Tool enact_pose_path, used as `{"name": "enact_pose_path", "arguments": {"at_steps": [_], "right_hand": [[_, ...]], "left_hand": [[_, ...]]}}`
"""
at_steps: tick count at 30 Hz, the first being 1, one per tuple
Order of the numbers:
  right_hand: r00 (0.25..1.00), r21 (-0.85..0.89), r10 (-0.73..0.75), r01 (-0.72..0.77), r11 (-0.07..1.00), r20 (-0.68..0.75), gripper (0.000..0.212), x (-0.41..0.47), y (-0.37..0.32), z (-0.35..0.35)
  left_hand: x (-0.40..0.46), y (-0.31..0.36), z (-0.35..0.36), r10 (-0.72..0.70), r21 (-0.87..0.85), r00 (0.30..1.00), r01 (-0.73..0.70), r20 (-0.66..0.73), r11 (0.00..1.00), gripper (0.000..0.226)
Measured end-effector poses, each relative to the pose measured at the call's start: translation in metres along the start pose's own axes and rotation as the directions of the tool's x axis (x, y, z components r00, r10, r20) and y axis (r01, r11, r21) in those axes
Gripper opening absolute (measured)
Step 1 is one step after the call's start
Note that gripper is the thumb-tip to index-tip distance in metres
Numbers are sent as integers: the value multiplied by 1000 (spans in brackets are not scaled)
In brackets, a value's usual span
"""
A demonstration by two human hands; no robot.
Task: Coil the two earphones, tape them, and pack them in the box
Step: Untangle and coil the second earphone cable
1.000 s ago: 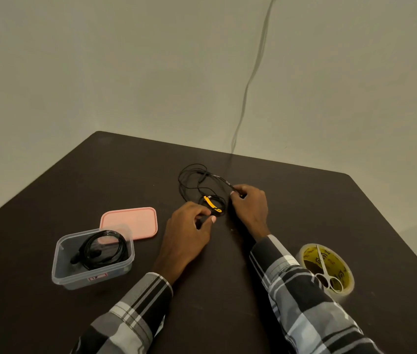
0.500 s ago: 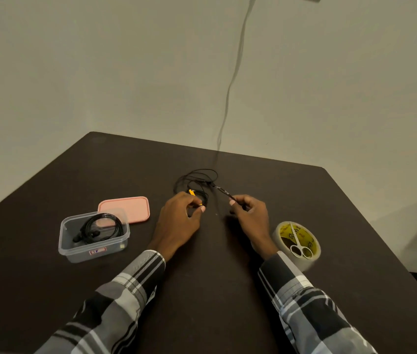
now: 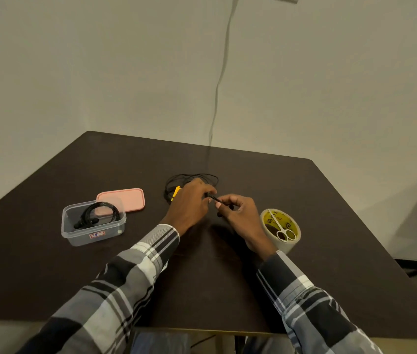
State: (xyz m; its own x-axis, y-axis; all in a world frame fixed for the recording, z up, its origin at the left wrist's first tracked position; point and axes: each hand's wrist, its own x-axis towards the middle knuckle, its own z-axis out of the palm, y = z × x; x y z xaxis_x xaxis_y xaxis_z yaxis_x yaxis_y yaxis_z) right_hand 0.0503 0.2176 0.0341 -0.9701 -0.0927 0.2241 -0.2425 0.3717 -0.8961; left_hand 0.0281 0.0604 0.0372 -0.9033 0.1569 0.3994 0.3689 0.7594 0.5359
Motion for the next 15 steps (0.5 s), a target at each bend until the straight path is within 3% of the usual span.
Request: {"name": "enact_pose_path", "arguments": {"at_steps": [7, 15], "right_hand": [[998, 79, 60, -60, 995, -2, 12, -6, -15, 2], [998, 155, -47, 53, 986, -36, 8, -1, -86, -28]], "left_hand": [[-5, -7, -9, -35, 39, 999, 35, 9, 999, 18], [-2, -6, -30, -35, -71, 996, 30, -76, 997, 11]]}}
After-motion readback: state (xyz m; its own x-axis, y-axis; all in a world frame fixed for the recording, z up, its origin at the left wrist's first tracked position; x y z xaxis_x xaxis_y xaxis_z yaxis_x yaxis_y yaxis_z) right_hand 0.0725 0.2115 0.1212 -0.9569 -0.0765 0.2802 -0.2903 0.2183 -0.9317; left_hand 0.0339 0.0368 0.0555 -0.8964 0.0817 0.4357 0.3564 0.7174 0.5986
